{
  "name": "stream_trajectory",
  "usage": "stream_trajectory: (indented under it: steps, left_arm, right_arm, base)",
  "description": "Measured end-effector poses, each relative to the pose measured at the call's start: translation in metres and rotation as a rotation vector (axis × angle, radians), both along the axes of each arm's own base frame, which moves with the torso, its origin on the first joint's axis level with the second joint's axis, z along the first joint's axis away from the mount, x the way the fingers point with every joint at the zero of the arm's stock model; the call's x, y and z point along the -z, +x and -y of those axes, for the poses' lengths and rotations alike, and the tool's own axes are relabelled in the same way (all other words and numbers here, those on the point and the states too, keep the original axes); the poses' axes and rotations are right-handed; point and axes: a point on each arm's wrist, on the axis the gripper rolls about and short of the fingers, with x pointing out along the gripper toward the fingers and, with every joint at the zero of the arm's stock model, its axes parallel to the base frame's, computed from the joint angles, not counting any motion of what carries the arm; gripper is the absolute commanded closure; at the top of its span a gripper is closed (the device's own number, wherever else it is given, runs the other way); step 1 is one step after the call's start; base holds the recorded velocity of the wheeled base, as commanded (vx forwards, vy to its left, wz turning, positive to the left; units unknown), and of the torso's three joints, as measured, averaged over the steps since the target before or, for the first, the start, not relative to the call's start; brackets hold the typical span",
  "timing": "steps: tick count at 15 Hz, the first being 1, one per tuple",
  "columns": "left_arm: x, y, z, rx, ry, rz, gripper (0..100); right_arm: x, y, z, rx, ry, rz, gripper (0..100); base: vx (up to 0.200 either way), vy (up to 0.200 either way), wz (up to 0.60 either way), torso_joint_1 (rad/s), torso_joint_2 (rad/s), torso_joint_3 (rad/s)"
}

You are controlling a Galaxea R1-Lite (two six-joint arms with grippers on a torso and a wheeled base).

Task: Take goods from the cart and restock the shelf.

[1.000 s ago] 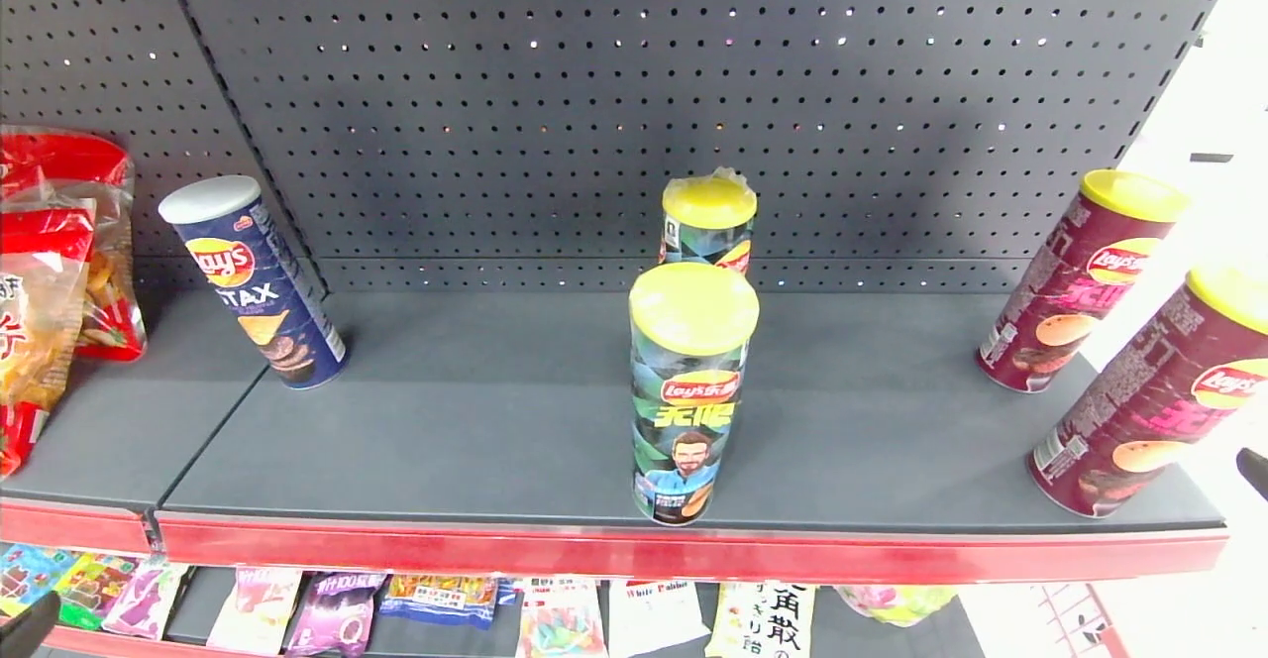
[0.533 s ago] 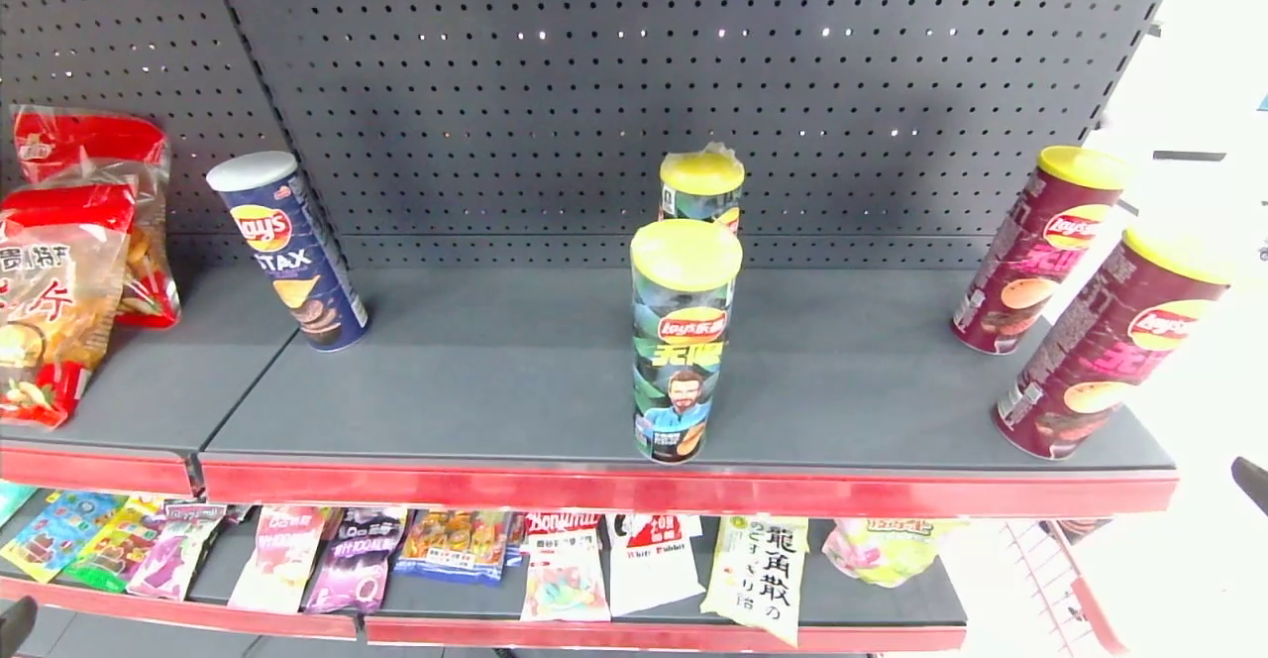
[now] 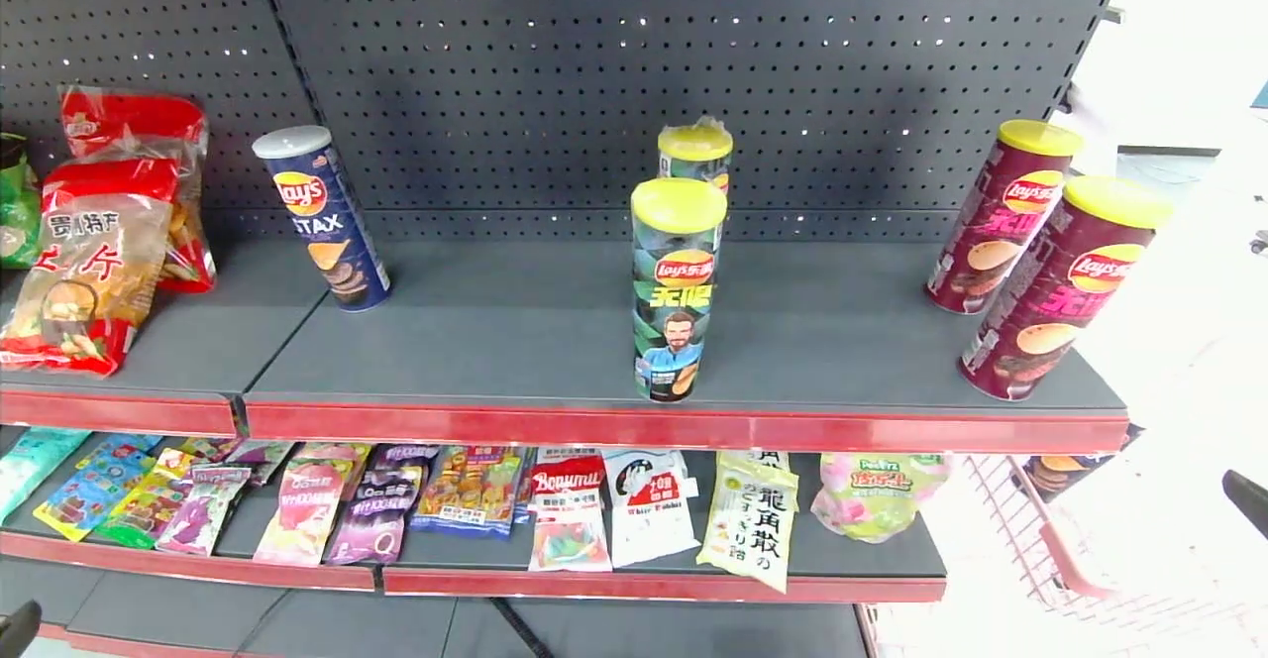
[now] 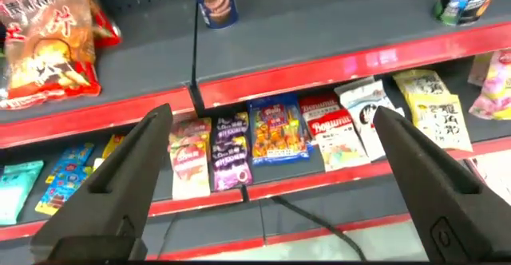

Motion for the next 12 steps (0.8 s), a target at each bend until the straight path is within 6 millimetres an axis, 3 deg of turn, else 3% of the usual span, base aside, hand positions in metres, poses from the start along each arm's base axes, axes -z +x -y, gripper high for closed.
stream_trajectory:
  steps: [12]
  left_arm:
    - [0.0071, 0.0002, 0.0001, -0.001, 0.005, -0.016, 0]
  right_arm:
    - [0.0025, -0.0008, -0.0003, -0.003, -0.006, -0.004, 0]
  base:
    - [0.0, -0.2, 0.0, 0.002, 0.0, 0.002]
